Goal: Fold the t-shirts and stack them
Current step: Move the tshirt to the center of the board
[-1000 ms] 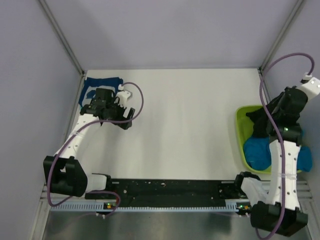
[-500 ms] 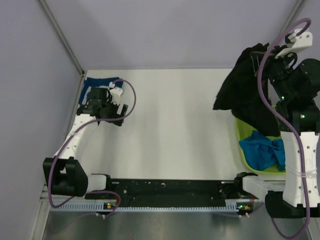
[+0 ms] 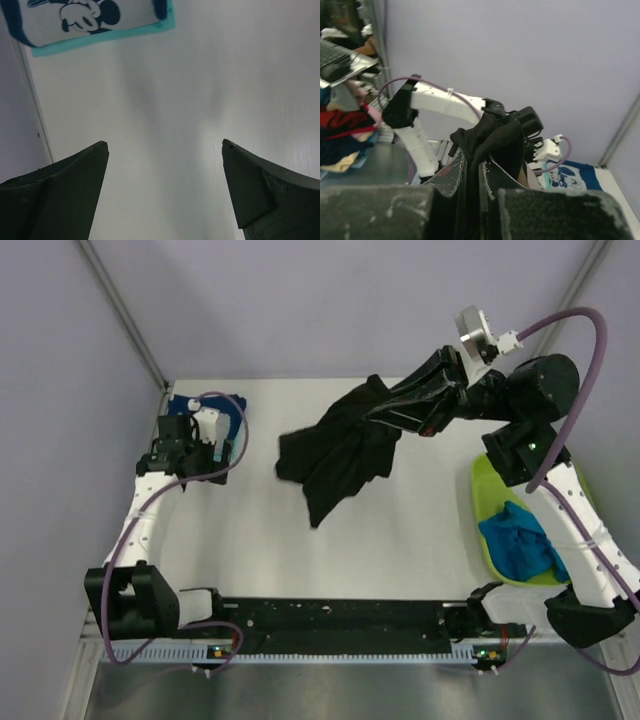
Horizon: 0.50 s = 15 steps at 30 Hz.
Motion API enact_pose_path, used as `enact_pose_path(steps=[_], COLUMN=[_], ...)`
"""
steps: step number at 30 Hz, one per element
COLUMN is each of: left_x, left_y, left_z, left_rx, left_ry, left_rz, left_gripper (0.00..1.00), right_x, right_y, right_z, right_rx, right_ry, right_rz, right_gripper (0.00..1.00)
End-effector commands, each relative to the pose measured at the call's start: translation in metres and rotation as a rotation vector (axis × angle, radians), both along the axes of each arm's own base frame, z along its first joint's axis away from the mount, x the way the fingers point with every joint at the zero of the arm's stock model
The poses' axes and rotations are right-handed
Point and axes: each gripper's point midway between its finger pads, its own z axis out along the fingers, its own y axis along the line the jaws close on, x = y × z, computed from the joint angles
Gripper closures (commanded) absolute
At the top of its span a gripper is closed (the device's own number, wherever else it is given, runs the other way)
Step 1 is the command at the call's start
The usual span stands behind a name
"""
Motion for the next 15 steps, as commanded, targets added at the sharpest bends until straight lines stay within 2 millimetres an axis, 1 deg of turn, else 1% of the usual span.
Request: enact_pose_path(steps=[1, 3, 5, 6, 7, 8, 9, 10, 11, 12, 13, 14, 15], left_x=[0.010, 0.011, 0.012, 0.012, 0.013, 0.013, 0.013, 0.014, 0.015, 0.014, 0.012, 0.007, 0.000], left_y=[0.033, 0.046, 0.052, 0.055, 0.056, 0.056, 0.056, 0.053, 0.046, 0.035, 0.023, 0.008, -0.009], left_z=[0.034, 0.040, 0.043, 0.044, 0.045, 0.043, 0.043, 0.040, 0.037, 0.032, 0.028, 0.023, 0.017], left_rx=[0.008, 0.044, 0.069, 0.080, 0.084, 0.088, 0.090, 0.083, 0.069, 0.042, 0.010, -0.015, -0.034], left_ry=[-0.123, -0.145, -0.159, -0.165, -0.168, -0.163, -0.161, -0.152, -0.141, -0.122, -0.100, -0.074, -0.037], left_rz=[0.138, 0.188, 0.208, 0.216, 0.218, 0.217, 0.210, 0.194, 0.143, 0.080, 0.020, -0.050, -0.123], left_gripper=[0.01, 0.02, 0.01, 0.02, 0.01, 0.01, 0.01, 0.01, 0.02, 0.02, 0.02, 0.03, 0.04], right_x=[-0.044, -0.006, 0.042, 0.066, 0.092, 0.113, 0.141, 0.171, 0.202, 0.237, 0.258, 0.281, 0.290], right_y=[0.007, 0.026, 0.044, 0.052, 0.058, 0.060, 0.062, 0.060, 0.055, 0.041, 0.021, -0.003, -0.023], right_z=[0.006, -0.026, -0.071, -0.099, -0.125, -0.145, -0.169, -0.192, -0.217, -0.248, -0.281, -0.307, -0.329], right_rx=[0.018, -0.052, -0.140, -0.189, -0.224, -0.247, -0.273, -0.299, -0.330, -0.381, -0.473, -0.547, -0.630], right_ry=[-0.196, -0.128, -0.035, 0.026, 0.092, 0.145, 0.211, 0.279, 0.361, 0.458, 0.568, 0.643, 0.702], right_rz=[0.285, 0.227, 0.115, 0.062, -0.005, -0.053, -0.132, -0.244, -0.351, -0.506, -0.649, -0.802, -0.893], right_gripper=[1.00, 1.00, 1.00, 0.96, 0.91, 0.85, 0.70, 0.58, 0.48, 0.42, 0.41, 0.41, 0.41])
